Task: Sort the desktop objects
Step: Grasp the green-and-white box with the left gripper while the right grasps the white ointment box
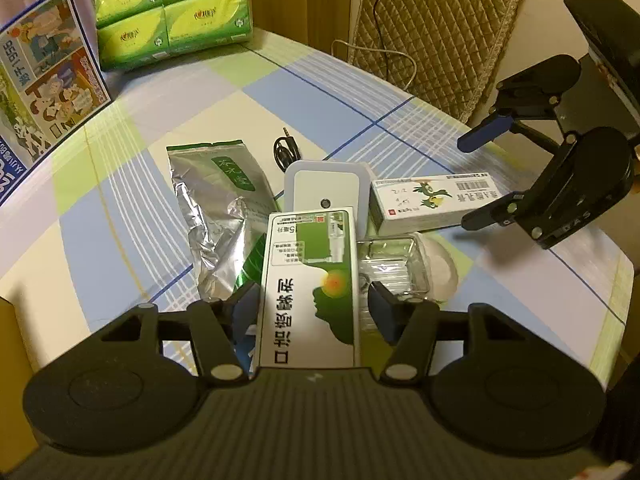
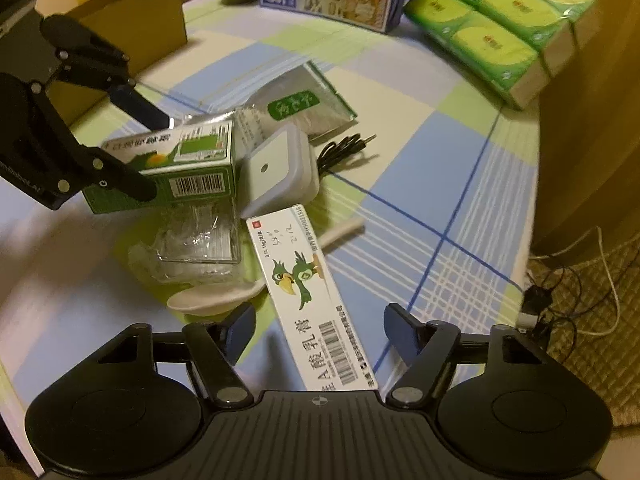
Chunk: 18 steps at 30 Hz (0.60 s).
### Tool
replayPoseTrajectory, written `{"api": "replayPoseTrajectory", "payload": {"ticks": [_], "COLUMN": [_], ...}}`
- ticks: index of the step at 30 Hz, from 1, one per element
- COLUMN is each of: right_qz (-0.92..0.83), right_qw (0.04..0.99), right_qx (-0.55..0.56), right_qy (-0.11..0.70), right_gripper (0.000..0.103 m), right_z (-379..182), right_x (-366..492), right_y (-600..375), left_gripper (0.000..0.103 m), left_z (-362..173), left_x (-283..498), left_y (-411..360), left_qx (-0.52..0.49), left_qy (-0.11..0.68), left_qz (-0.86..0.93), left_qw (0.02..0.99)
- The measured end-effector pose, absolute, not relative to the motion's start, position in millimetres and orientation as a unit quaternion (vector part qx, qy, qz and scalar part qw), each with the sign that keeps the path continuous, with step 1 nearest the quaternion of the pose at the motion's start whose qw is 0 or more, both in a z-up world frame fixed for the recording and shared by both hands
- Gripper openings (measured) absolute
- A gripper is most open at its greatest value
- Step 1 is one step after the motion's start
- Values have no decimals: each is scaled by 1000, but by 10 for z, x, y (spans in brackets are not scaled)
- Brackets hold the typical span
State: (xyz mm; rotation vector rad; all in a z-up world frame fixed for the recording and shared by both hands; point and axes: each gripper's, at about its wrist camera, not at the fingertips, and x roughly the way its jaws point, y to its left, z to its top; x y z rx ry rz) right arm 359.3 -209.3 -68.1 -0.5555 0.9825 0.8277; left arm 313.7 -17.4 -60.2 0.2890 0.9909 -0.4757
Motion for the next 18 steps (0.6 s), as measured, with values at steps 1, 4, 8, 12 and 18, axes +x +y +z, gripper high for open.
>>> {"api": "replayPoseTrajectory", "payload": {"ticks": [1,4,8,12,18], "right_qz": [382,381,386,384,376], "right_qw": [759,750,745,745,751], "right_qx": [-260,-277,-274,-276,-269], "right_qy": [459,465,471,471,471], "right_gripper": [66,63,52,40,36], "right_z": [-711,-788,-835,-859,-827], "right_x": [3609,3640,3679,3678,3564], "right_y": [-2069,-2001,-1963,-1926,-1937], "left_gripper": [55,54,54,54,51], "left_z": [-614,-649,-702,-730,-741], "left_x": [3153,3177,3204,3219,3199], "left_y": [-173,-175,-182,-189,-177], "left_qx": [136,141,139,135,122], "left_qy": [472,479,487,489,490], "left_qz": [-226,-228,-227,-224,-216], "left_qw": [841,836,832,832,836]}}
